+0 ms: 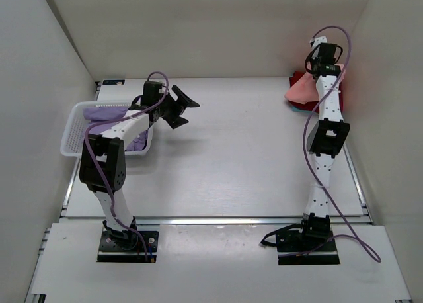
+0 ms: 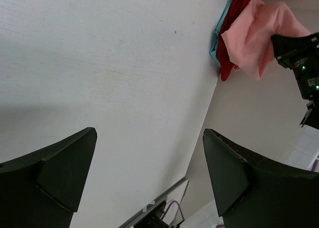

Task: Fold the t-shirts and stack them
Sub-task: Put the neatly folded tshirt into the corner of the board with the right arm

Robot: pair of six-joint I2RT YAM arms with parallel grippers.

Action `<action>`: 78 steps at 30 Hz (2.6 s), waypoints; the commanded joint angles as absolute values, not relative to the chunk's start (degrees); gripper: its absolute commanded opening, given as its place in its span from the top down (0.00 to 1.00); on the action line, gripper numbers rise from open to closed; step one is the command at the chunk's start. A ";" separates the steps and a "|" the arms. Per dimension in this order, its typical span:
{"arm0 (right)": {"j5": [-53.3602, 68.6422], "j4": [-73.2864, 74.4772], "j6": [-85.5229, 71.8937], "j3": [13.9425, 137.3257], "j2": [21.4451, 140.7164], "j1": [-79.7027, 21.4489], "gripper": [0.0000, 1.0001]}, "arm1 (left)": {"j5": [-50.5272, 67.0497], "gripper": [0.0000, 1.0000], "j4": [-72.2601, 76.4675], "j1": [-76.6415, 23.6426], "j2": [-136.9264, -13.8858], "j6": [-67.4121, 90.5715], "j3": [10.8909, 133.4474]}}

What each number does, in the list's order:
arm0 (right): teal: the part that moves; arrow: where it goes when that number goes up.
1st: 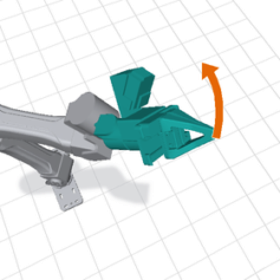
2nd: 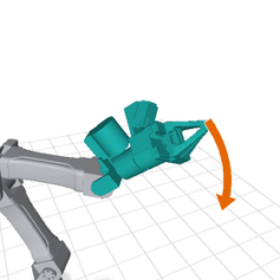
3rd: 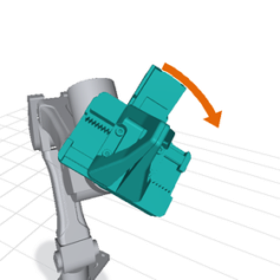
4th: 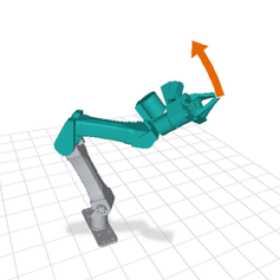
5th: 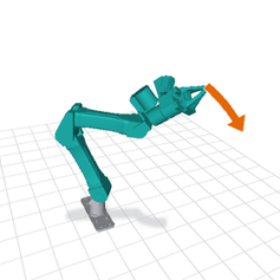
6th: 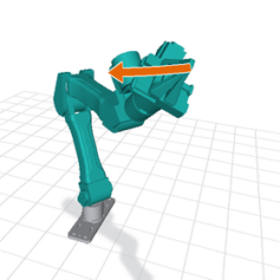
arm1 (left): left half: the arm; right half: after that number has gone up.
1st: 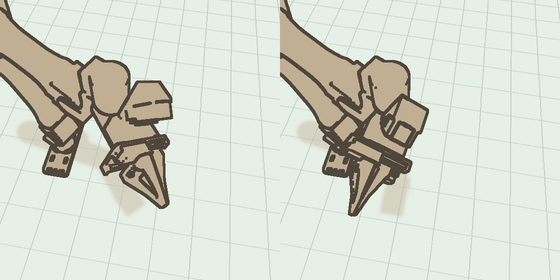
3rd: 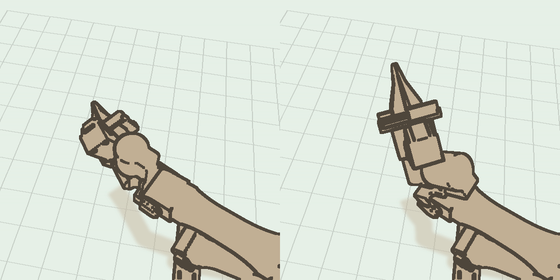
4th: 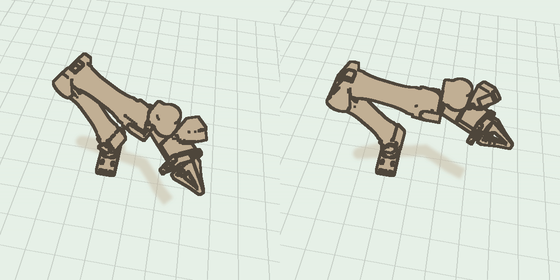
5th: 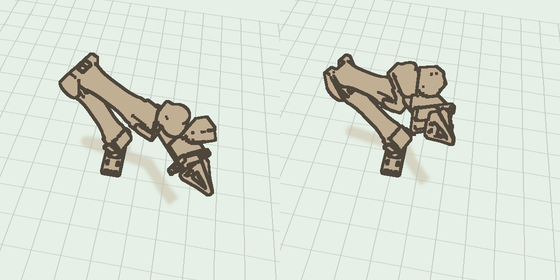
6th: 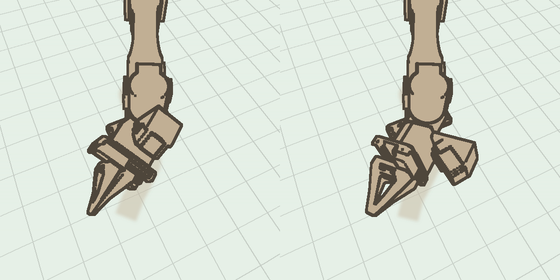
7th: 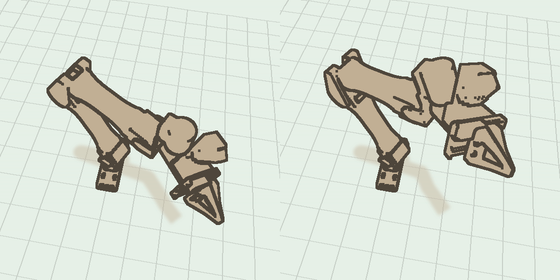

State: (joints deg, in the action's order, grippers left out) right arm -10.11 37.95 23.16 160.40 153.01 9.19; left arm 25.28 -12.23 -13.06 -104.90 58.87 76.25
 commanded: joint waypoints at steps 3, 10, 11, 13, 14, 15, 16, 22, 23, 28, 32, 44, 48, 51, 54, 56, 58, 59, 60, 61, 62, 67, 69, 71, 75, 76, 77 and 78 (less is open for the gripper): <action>-23.89 20.22 33.04 159.96 156.00 8.52 1.00 | 26.45 0.02 -12.75 -13.62 -105.20 57.74 76.99; -33.75 12.65 35.18 158.55 155.74 9.58 0.67 | 26.89 0.01 -12.56 -13.80 -106.61 58.27 77.25; -34.01 14.57 33.94 159.51 155.13 9.58 0.58 | 26.55 0.01 -12.13 -14.06 -106.70 58.62 77.52; -33.84 17.74 32.35 161.62 154.07 9.67 0.51 | 26.63 0.01 -12.48 -14.06 -107.23 58.54 78.74; -33.58 19.06 32.08 161.63 152.51 9.41 0.49 | 26.54 0.02 -12.83 -14.15 -107.23 58.45 79.18; -32.97 21.07 31.91 161.54 150.84 8.88 0.49 | 26.37 0.02 -12.83 -13.72 -107.05 58.45 79.54; -32.87 22.05 31.56 161.54 150.21 9.05 0.48 | 26.45 0.01 -12.92 -13.71 -106.62 58.97 79.54; -25.75 32.50 25.07 157.43 133.98 8.52 0.41 | 27.51 0.01 -14.50 -12.48 -104.42 58.36 79.54; -24.36 33.48 23.22 154.28 129.60 8.79 0.36 | 27.94 0.01 -14.76 -12.57 -103.63 58.36 79.37; -19.79 37.34 15.65 130.85 109.74 8.88 0.04 | 29.79 0.01 -17.31 -12.22 -100.91 57.39 76.92; -19.06 37.97 14.51 113.66 94.87 4.41 0.01 | 31.99 0.01 -16.00 -11.60 -97.13 58.71 71.55; -7.83 41.69 6.50 65.17 55.32 10.87 0.01 | 32.96 0.01 -16.96 -5.98 -84.56 56.25 61.62; -5.09 38.14 10.11 60.47 52.38 10.30 0.00 | 34.45 0.01 -14.95 -7.91 -82.18 56.95 59.42; -1.43 35.96 8.62 59.07 54.57 8.97 0.01 | 34.37 0.02 -16.26 -8.52 -79.73 55.99 57.92; 5.51 32.62 5.02 57.14 55.64 11.06 0.01 | 34.36 0.02 -16.97 -8.79 -76.91 53.27 56.35; 7.63 30.15 3.08 55.82 55.11 12.13 0.01 | 34.89 0.01 -16.61 -9.14 -75.15 52.21 55.90; 7.38 27.70 2.03 53.62 53.71 11.69 0.01 | 35.15 0.01 -16.61 -9.84 -74.45 51.42 55.81; 7.21 27.60 1.15 52.74 53.09 12.12 0.01 | 35.50 0.01 -16.44 -10.02 -73.75 51.07 55.64; 8.77 27.16 0.36 52.30 52.30 11.95 0.01 | 35.59 0.01 -17.04 -10.11 -73.31 51.06 55.37; 9.92 26.98 0.26 51.60 52.03 11.87 0.01 | 36.03 0.01 -17.05 -10.72 -72.34 50.98 54.76; 10.19 27.24 0.18 51.16 52.03 11.78 0.01 | 35.51 0.01 -17.57 -10.64 -71.72 50.63 54.58; 10.19 27.86 -1.49 47.56 49.84 9.32 0.01 | 37.62 0.01 -15.56 -8.96 -69.44 53.52 48.96; 11.16 27.43 -1.93 46.33 48.70 9.40 0.00 | 37.18 0.02 -15.56 -9.66 -69.52 53.00 48.96; 11.51 27.33 -1.93 45.27 47.21 9.58 0.01 | 37.26 0.01 -15.91 -10.02 -69.70 53.17 49.83; 12.39 27.51 -2.02 43.86 45.88 10.63 0.01 | 37.01 0.01 -15.99 -9.84 -69.96 53.17 49.83; 12.39 27.94 -2.02 43.68 45.62 10.29 0.01 | 37.00 0.01 -16.00 -9.93 -69.79 52.91 49.83; 12.48 28.30 -2.02 43.25 45.44 10.63 0.01 | 37.00 0.01 -15.82 -10.02 -70.05 53.17 49.57; 12.39 28.04 -1.85 43.33 45.27 10.37 0.00 | 37.09 0.01 -15.91 -10.02 -70.22 53.52 49.40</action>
